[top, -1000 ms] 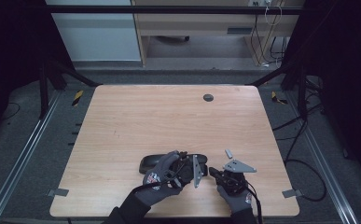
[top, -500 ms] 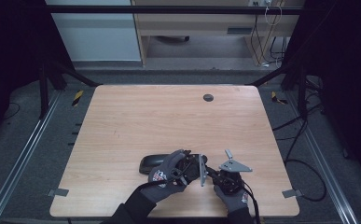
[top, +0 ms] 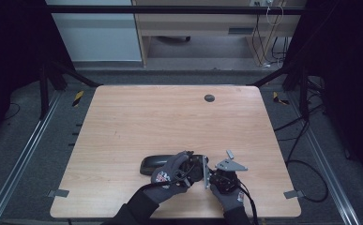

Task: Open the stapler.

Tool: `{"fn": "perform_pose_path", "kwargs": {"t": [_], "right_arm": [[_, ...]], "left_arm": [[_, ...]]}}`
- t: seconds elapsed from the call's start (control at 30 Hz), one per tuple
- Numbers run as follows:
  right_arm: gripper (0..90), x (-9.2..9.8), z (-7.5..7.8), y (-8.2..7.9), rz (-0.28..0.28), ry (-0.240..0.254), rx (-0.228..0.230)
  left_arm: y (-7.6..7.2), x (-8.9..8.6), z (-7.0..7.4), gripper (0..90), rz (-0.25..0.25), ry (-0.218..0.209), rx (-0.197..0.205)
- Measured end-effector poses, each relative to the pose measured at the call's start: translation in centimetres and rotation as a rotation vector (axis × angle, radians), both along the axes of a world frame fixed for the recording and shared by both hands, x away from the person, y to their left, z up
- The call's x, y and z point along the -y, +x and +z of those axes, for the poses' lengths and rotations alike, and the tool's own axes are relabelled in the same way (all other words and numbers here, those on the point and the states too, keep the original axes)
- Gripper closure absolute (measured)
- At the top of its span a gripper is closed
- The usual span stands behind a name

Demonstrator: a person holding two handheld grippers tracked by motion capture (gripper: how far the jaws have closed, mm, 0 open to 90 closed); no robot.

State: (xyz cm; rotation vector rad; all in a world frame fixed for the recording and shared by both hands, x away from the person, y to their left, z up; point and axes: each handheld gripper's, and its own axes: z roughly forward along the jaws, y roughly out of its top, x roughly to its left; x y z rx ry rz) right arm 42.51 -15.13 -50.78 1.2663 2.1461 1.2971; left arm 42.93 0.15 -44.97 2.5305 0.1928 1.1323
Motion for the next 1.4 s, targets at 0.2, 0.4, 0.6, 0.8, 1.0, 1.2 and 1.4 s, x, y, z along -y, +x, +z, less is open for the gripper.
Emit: {"fn": "perform_pose_path", "kwargs": {"t": [0.2,0.4,0.6,0.8,1.0,1.2,1.4], "right_arm": [[90.0,-0.22,-0.08,0.1,-0.002,0.007,0.008],[90.0,-0.4,-0.07,0.01,0.015,0.01,0.005],[90.0,-0.31,-0.11,0.07,0.015,0.028,-0.007],[90.0,-0.39,-0.12,-0.04,0.01,0.023,-0.004],[90.0,-0.32,-0.16,0.0,0.007,0.034,-0.01],[90.0,-0.41,-0.15,-0.1,-0.001,0.032,-0.009],[90.0,-0.33,-0.18,-0.04,0.001,0.037,-0.012]], "left_arm": [[-0.05,-0.01,-0.04,49.3,0.001,0.001,0.006],[-0.04,-0.02,-0.04,49.4,-0.001,0.002,0.012],[-0.08,0.02,-0.08,49.4,0.005,-0.004,0.014],[-0.08,-0.1,0.1,49.3,0.011,-0.006,0.011],[-0.06,-0.15,0.11,49.3,0.011,-0.014,0.007],[-0.08,-0.17,0.14,49.3,0.011,-0.014,0.007],[-0.07,-0.25,0.11,49.1,0.011,-0.037,-0.001]]}}
